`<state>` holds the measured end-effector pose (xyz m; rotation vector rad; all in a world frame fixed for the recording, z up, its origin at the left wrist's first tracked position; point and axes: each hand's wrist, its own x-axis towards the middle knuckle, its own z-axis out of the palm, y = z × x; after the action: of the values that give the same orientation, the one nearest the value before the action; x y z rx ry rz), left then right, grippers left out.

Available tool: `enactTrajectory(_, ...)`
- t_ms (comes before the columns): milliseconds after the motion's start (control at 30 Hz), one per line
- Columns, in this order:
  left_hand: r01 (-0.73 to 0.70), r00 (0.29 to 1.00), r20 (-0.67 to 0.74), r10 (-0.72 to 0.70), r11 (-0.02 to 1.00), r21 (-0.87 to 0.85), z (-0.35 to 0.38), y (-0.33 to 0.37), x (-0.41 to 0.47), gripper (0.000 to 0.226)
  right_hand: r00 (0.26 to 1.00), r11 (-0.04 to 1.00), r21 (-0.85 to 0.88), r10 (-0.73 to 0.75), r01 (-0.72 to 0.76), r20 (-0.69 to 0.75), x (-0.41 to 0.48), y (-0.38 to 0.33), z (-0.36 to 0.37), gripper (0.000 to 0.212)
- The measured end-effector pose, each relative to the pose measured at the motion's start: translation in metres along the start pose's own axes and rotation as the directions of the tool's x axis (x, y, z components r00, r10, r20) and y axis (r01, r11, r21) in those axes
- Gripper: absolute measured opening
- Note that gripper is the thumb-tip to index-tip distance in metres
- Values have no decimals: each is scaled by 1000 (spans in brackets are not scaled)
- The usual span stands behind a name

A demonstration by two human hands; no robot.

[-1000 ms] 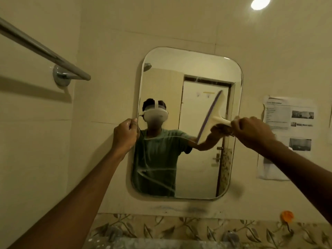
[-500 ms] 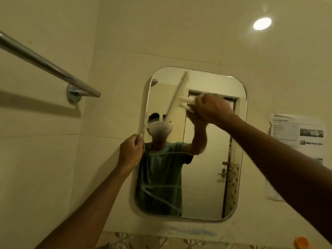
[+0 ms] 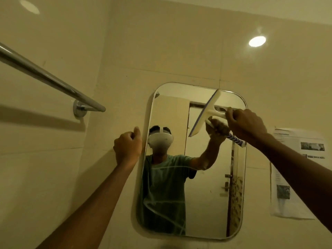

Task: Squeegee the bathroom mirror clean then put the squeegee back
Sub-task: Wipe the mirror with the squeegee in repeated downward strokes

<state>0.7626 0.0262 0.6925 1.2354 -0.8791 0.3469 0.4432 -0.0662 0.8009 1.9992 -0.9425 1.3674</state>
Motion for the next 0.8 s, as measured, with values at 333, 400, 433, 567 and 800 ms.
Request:
enactTrajectory(333,-118,984,-139,107,990,-72,28,56,40,46,983,983,24,-182,182,0,66,-87,21,45)
enactTrajectory(400,-94,986,-138,88,995,-38,33,58,43,49,976,976,-12,-218,218,16,69,-88,22,43)
enactTrajectory(433,-66,990,-126,63,998,-18,35,60,46,50,973,973,-27,-228,229,33,69,-84,21,41)
enactTrajectory(567,-3,997,-77,6,999,35,42,63,58,53,988,987,-67,-143,148,64,56,-34,8,38)
enactTrajectory(800,-39,998,-45,48,984,175,40,65,65,58,972,962,141,229,-235,58,-14,43,4,38)
